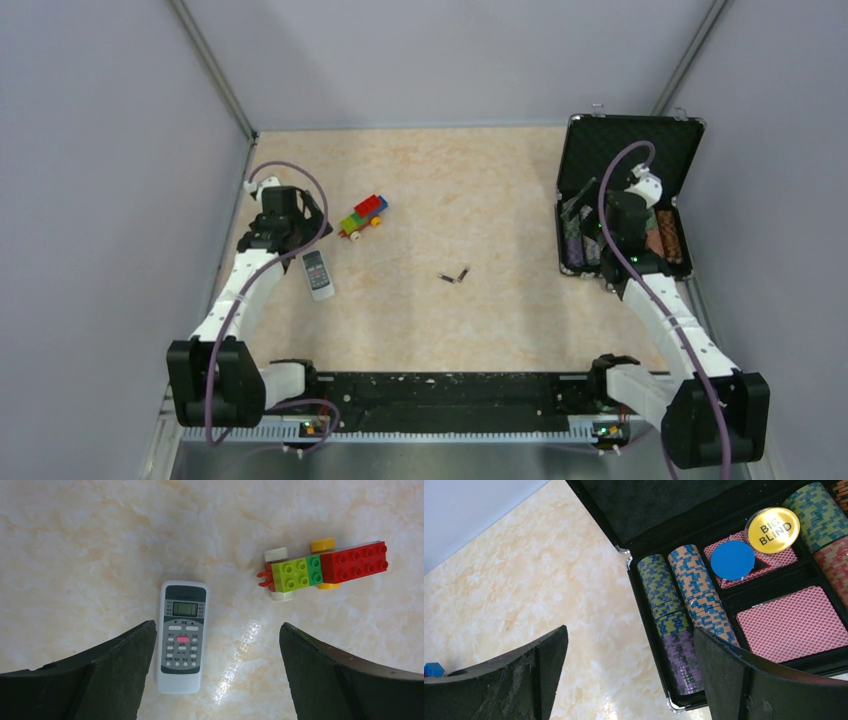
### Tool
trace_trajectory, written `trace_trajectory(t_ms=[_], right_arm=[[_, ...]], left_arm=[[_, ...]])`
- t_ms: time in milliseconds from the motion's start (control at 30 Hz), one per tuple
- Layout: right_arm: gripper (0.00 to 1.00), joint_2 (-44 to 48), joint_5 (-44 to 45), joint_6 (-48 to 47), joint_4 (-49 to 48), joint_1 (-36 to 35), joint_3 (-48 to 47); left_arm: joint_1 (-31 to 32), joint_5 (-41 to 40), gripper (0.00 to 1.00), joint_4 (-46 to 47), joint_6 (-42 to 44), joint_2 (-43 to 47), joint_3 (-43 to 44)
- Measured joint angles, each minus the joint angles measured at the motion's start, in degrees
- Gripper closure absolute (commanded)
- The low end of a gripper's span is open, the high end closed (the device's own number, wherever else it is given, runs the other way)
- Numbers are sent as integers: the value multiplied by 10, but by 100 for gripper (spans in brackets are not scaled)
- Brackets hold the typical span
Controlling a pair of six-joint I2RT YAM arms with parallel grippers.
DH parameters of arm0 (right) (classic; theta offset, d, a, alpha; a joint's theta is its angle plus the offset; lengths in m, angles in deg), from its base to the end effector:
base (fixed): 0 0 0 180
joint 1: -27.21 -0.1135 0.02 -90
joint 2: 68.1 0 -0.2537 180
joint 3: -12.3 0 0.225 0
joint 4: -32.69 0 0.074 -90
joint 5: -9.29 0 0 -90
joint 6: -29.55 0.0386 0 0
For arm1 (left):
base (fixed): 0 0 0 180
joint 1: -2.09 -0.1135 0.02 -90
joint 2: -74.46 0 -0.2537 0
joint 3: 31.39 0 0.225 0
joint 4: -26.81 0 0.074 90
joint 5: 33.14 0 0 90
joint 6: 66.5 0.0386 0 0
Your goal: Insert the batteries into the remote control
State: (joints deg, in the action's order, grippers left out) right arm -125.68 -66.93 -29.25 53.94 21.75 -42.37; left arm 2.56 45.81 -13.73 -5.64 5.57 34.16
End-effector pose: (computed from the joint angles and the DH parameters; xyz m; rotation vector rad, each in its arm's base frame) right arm 0.2103 0.0109 0.2706 0.5914 1.8936 0.1758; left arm 0.2339 0.0055 0.2595 -0.6662 2.2215 -0.0354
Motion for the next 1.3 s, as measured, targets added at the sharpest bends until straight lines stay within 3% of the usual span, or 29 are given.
trace_trajectory(t_ms=[400, 600, 700, 933, 1033, 1300], right_arm=[[7, -47, -29, -1, 7, 0, -22], [7, -51, -51, -4, 5, 0, -22], [8, -53, -64, -6, 5, 0, -22], [20, -57, -82, 0, 2, 0, -22], [22, -57, -95, 6, 2, 0, -21], [22, -80, -125, 22, 0, -70, -21]], left_arm=[[0, 3, 3, -53, -29, -142, 1], [0, 23, 9, -62, -40, -193, 2], [0, 24, 16, -63, -40, -208, 4], [0, 9, 46, -66, -37, -218, 9], [0, 10, 63, -64, -33, -218, 9], [3, 59, 72, -53, -38, -184, -10]])
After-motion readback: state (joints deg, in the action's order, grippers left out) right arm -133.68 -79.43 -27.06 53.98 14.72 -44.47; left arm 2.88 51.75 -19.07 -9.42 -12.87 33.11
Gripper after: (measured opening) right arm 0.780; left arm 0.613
